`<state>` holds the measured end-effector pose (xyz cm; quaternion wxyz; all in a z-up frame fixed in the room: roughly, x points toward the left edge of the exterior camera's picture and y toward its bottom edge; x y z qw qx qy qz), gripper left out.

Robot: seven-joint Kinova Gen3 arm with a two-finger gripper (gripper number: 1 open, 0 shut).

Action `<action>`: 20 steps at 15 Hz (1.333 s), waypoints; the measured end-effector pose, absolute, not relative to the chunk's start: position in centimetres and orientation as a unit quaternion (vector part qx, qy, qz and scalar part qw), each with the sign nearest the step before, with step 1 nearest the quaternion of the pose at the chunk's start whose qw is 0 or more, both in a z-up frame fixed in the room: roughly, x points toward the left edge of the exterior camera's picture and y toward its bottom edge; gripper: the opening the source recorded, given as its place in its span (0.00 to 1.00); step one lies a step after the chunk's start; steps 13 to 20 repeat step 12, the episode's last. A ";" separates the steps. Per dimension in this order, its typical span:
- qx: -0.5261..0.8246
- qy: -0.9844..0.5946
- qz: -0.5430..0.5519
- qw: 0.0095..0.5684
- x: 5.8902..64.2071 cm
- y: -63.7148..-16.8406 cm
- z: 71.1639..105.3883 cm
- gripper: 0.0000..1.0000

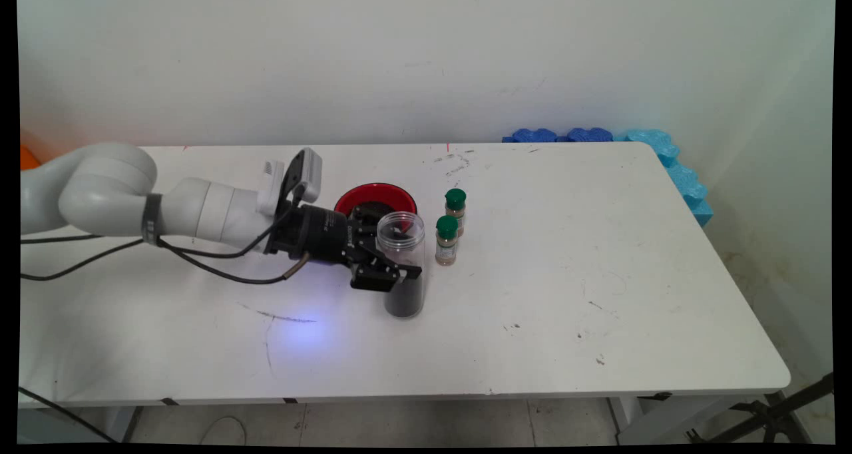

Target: Place the picked object on the table

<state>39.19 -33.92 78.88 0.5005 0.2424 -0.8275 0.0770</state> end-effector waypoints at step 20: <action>0.246 -0.823 0.081 0.505 39.2 -33.7 76.9 1.00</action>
